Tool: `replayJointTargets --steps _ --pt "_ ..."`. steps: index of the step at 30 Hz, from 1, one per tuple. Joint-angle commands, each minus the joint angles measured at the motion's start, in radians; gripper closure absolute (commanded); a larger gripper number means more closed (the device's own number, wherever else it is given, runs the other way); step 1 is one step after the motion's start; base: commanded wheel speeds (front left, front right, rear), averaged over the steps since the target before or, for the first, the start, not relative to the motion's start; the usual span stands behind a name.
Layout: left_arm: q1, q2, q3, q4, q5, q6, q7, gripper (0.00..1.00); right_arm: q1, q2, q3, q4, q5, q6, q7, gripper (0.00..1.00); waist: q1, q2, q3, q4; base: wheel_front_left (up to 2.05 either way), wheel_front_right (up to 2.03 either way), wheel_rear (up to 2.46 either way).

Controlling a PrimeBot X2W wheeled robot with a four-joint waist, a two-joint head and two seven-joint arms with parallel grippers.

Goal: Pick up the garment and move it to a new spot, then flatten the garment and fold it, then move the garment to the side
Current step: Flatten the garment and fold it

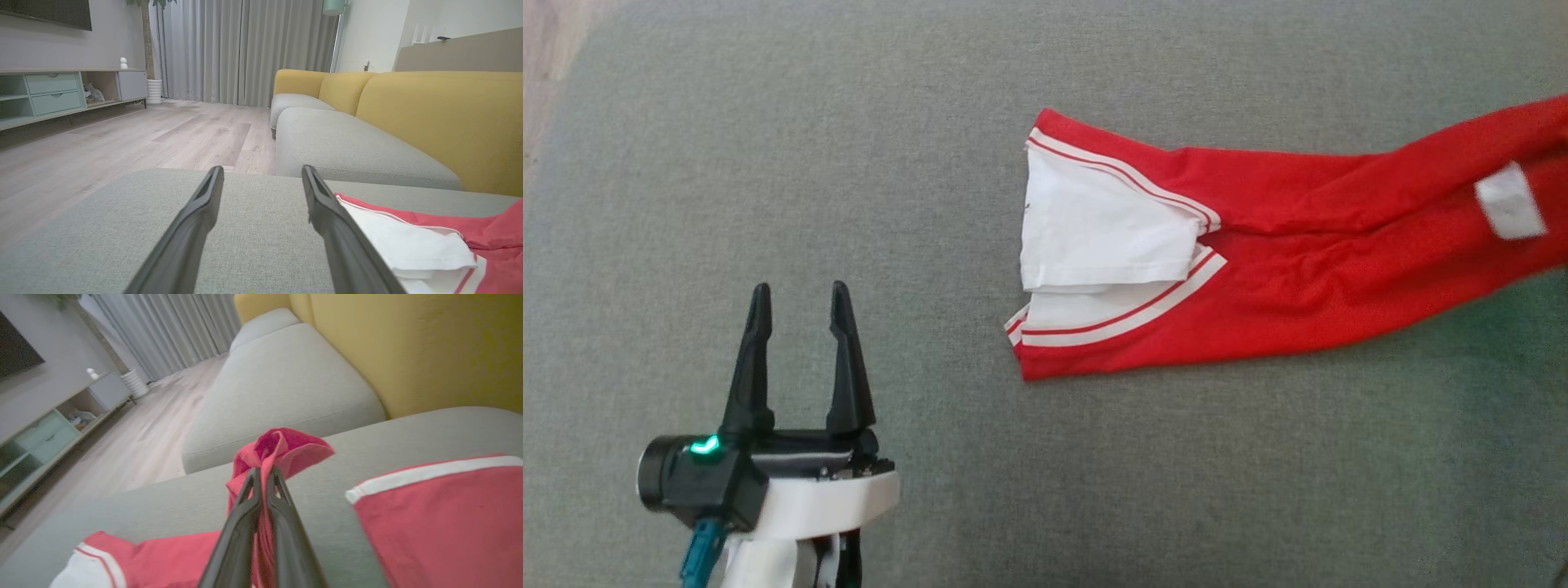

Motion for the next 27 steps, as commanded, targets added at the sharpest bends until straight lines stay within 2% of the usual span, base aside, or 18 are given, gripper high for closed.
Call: replayJointTargets --steps 1,6,10,16,25,26,27 --pt "-0.01 -0.003 0.037 -0.026 0.009 -0.004 -0.005 0.0 -0.031 -0.004 0.025 -0.059 0.014 -0.001 0.015 1.0 0.0 0.0 -0.001 0.004 0.0 0.0 0.0" --pt "-0.013 -0.015 0.038 -0.014 0.009 -0.023 -0.005 0.0 -0.05 0.063 0.136 -0.182 0.026 -0.001 0.077 1.0 0.0 0.0 -0.002 0.033 0.0 0.0 0.0" --pt "-0.016 -0.021 0.041 -0.006 0.005 -0.031 -0.005 0.0 -0.085 0.124 0.264 -0.197 0.012 -0.001 0.097 1.0 0.0 0.0 -0.004 0.061 0.0 0.0 0.0" --pt "-0.021 -0.024 0.027 0.009 -0.003 -0.04 -0.005 0.0 -0.125 0.219 0.442 -0.11 -0.006 -0.001 0.088 1.0 0.0 0.0 -0.005 0.109 0.0 0.0 0.0" --pt "-0.017 -0.024 0.017 0.016 -0.031 -0.023 -0.005 0.0 -0.134 0.259 0.602 0.049 0.013 -0.001 0.016 1.0 0.0 0.0 0.0 0.152 0.0 0.0 0.0" --pt "-0.017 -0.024 0.015 0.016 -0.033 -0.021 -0.005 0.0 -0.134 0.26 0.614 0.065 0.019 -0.001 0.007 0.77 0.0 0.0 0.0 0.152 0.0 0.0 0.0" --pt "-0.017 -0.024 0.013 0.016 -0.034 -0.019 -0.005 0.0 -0.135 0.261 0.625 0.079 0.021 -0.001 -0.002 0.09 0.0 0.0 -0.001 0.152 0.0 0.0 0.0"
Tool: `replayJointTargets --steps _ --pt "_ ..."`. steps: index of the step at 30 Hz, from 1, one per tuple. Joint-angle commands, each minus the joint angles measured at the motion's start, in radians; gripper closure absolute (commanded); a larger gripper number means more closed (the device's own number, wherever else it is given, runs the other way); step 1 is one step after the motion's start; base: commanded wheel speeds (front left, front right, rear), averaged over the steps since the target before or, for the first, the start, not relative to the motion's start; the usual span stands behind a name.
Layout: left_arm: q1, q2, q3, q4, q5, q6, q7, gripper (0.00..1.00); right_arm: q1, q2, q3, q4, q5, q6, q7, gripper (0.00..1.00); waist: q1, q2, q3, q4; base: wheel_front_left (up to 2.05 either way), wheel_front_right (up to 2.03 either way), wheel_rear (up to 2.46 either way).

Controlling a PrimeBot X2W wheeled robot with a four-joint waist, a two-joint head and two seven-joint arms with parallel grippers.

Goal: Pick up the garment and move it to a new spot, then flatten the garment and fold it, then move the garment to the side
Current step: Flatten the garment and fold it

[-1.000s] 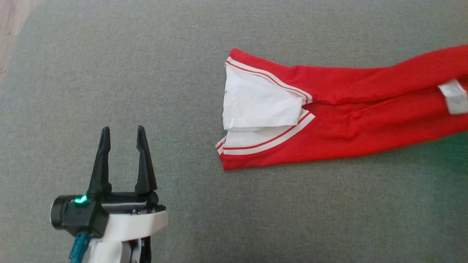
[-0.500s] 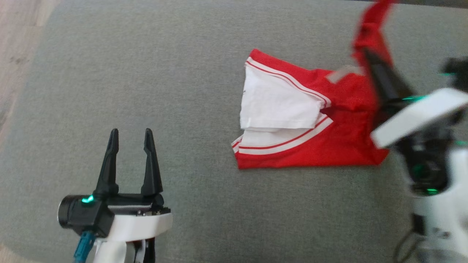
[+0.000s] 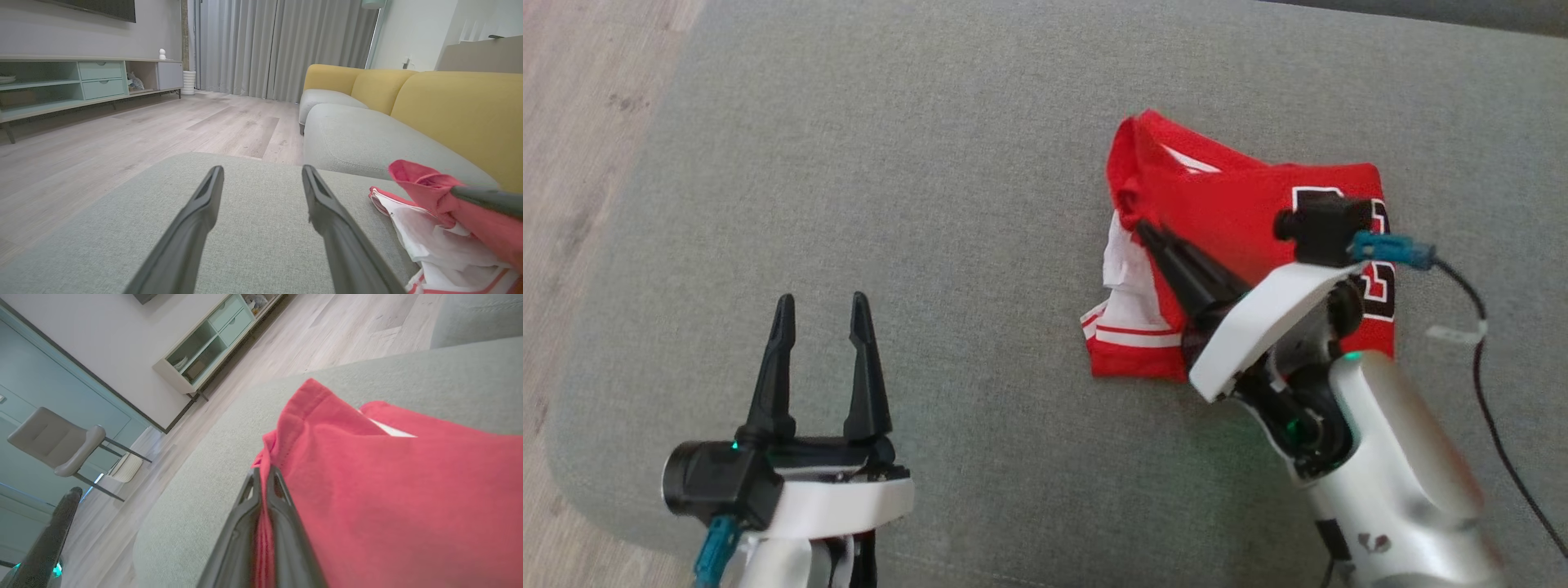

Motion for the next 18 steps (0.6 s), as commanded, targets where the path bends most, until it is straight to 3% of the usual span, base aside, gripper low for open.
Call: replayJointTargets --steps 1,7,11,18 --pt "-0.016 -0.001 0.021 -0.029 -0.008 0.008 -0.005 0.0 -0.036 0.022 0.035 -0.015 0.006 -0.001 -0.03 0.0 0.0 0.0 -0.002 -0.002 0.0 0.0 0.0" --pt "-0.014 -0.001 0.03 -0.031 0.0 0.011 -0.005 0.0 -0.069 0.023 0.033 -0.025 0.079 -0.001 -0.191 0.0 0.0 0.0 -0.023 -0.031 0.0 0.0 0.0" --pt "-0.007 -0.001 0.04 -0.031 0.011 0.006 -0.005 0.0 -0.069 0.016 -0.008 -0.043 0.065 -0.001 -0.253 0.0 0.0 0.0 -0.045 -0.053 0.0 0.0 0.0" --pt "0.033 -0.001 0.073 -0.038 0.037 -0.002 -0.005 0.0 0.025 -0.104 -0.112 -0.098 -0.046 -0.001 -0.435 0.0 0.0 0.0 -0.106 -0.117 0.0 0.0 0.0"
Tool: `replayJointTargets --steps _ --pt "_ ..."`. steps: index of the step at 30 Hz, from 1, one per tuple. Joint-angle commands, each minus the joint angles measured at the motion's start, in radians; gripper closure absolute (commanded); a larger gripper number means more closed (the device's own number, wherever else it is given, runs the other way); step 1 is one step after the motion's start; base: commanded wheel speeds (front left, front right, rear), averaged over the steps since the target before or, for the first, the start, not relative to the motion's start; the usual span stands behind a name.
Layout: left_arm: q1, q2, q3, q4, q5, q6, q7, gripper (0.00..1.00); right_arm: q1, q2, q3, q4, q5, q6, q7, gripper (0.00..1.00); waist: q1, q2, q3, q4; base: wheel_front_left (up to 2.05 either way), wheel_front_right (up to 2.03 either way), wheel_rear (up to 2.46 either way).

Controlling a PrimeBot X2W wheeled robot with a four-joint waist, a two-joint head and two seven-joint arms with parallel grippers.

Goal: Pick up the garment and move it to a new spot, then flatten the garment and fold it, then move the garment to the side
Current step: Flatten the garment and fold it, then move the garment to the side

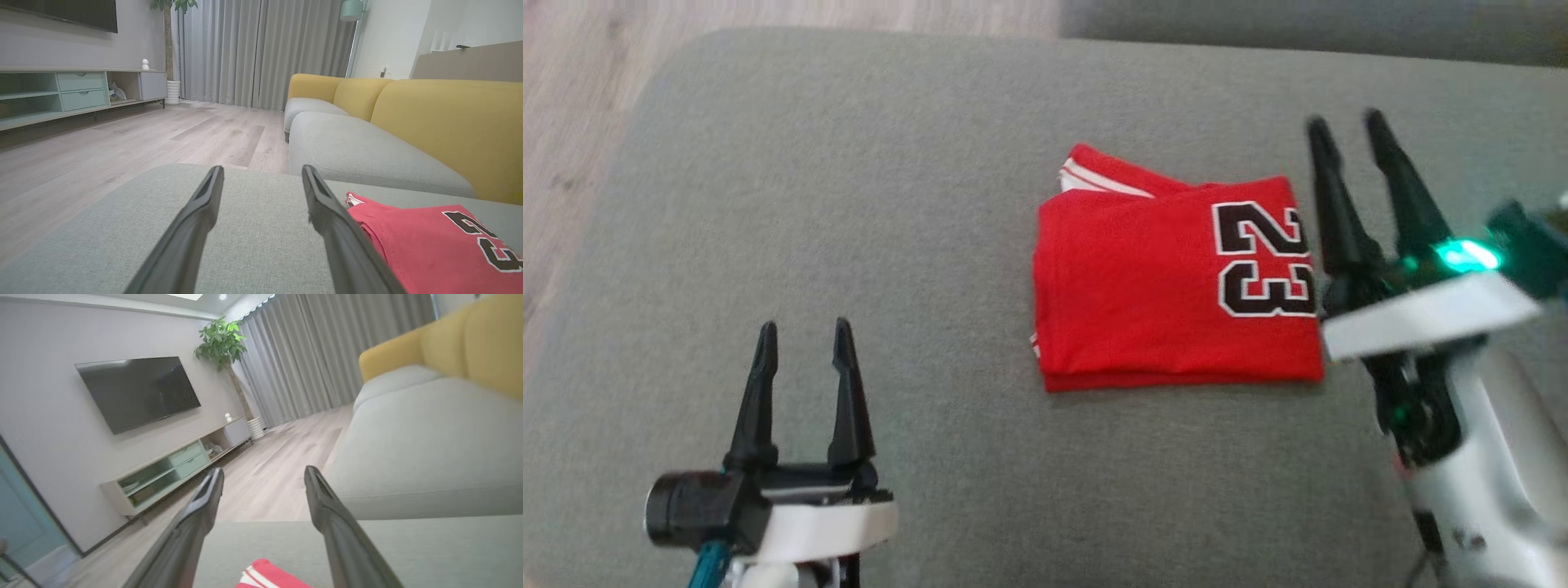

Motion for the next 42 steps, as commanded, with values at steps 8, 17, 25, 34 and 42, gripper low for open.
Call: replayJointTargets --steps 8,17,25,34,42 --pt "0.051 -0.001 0.052 -0.024 0.03 -0.008 -0.005 0.0 0.208 -0.058 -0.026 0.041 -0.173 -0.001 -0.169 0.0 0.0 0.0 -0.098 -0.077 0.0 0.0 0.0" --pt "0.145 -0.001 0.062 0.001 0.049 -0.02 -0.005 0.0 0.405 0.041 -0.08 0.085 -0.399 -0.001 -0.183 0.0 0.0 0.0 -0.187 -0.109 0.0 0.0 0.0" --pt "0.214 -0.001 0.09 0.012 0.078 -0.032 -0.005 0.0 0.483 0.089 -0.06 0.082 -0.447 -0.001 -0.184 0.0 0.0 0.0 -0.243 -0.14 0.0 0.0 0.0" --pt "0.227 -0.001 0.089 0.021 0.081 -0.035 -0.005 0.0 0.495 0.097 -0.066 0.084 -0.448 -0.001 -0.184 0.0 0.0 0.0 -0.26 -0.148 0.0 0.0 0.0" --pt "0.234 -0.001 0.085 0.024 0.077 -0.032 -0.005 0.0 0.492 0.097 -0.069 0.072 -0.46 -0.001 -0.184 0.0 0.0 0.0 -0.257 -0.151 0.0 0.0 0.0"
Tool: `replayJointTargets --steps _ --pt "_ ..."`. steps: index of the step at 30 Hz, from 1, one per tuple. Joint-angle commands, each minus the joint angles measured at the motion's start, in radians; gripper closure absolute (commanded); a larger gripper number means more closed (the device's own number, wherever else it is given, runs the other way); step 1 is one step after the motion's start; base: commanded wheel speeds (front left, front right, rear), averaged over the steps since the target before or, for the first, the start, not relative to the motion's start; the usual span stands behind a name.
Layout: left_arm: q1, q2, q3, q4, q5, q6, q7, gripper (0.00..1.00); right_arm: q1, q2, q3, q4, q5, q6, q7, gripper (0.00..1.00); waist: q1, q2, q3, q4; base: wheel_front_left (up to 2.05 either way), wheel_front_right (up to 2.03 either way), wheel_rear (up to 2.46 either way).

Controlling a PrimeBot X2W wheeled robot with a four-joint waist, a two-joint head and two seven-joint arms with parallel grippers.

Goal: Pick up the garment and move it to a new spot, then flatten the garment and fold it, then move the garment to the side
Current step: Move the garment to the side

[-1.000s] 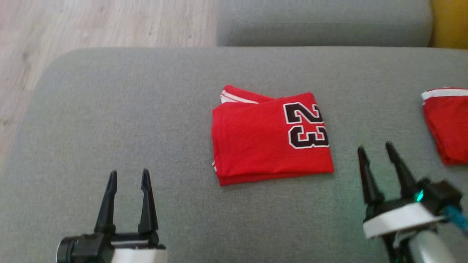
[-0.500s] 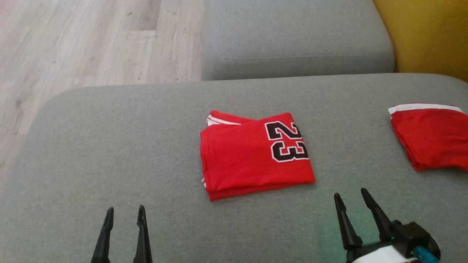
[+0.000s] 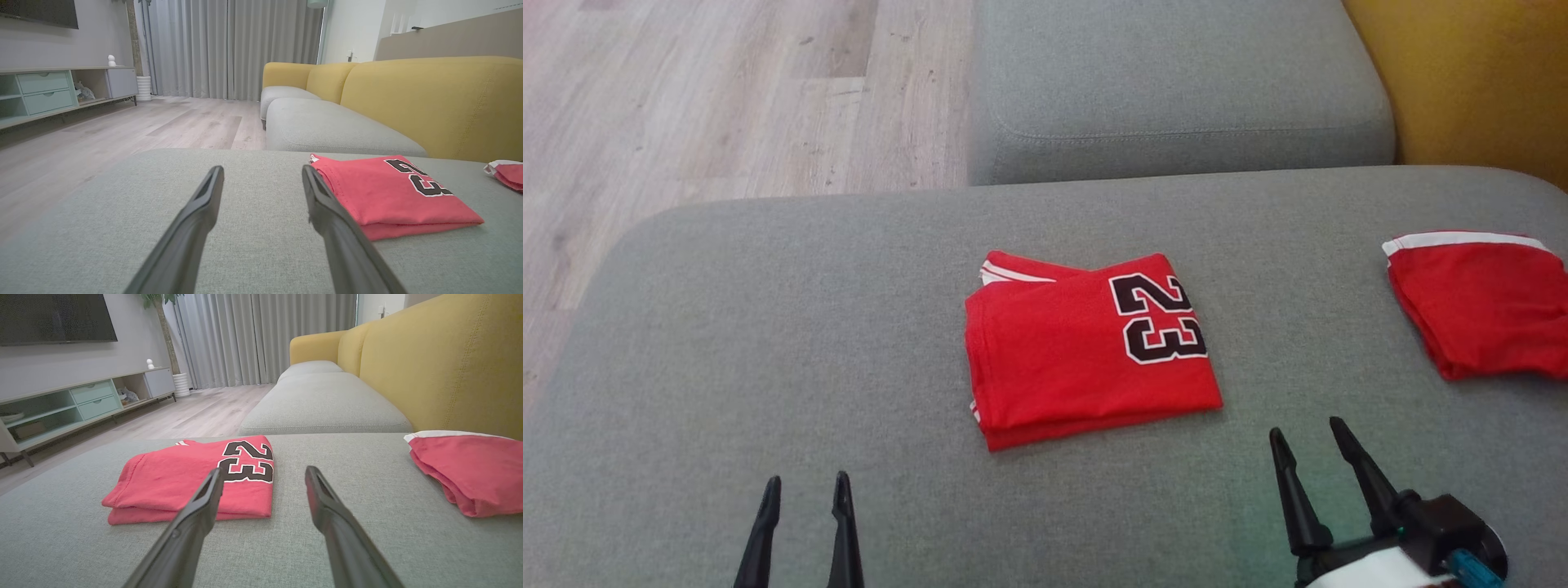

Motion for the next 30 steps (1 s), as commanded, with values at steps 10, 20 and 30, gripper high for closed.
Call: replayJointTargets --steps 10,20,30 --pt "-0.027 -0.002 0.021 -0.03 -0.021 -0.022 -0.005 0.0 -0.022 -0.002 0.008 -0.036 -0.024 -0.001 -0.011 0.0 0.0 0.0 0.013 -0.005 0.0 0.0 0.0" --pt "-0.048 -0.002 0.007 -0.072 -0.033 -0.026 -0.005 0.0 -0.101 0.008 0.021 0.086 -0.014 -0.001 -0.011 0.0 0.0 0.0 0.068 0.044 0.0 0.0 0.0" --pt "-0.104 -0.002 -0.035 -0.086 -0.001 -0.052 -0.005 0.0 -0.433 -0.025 0.049 0.39 0.098 -0.001 0.091 0.0 0.0 0.0 0.188 0.107 0.0 0.0 0.0"
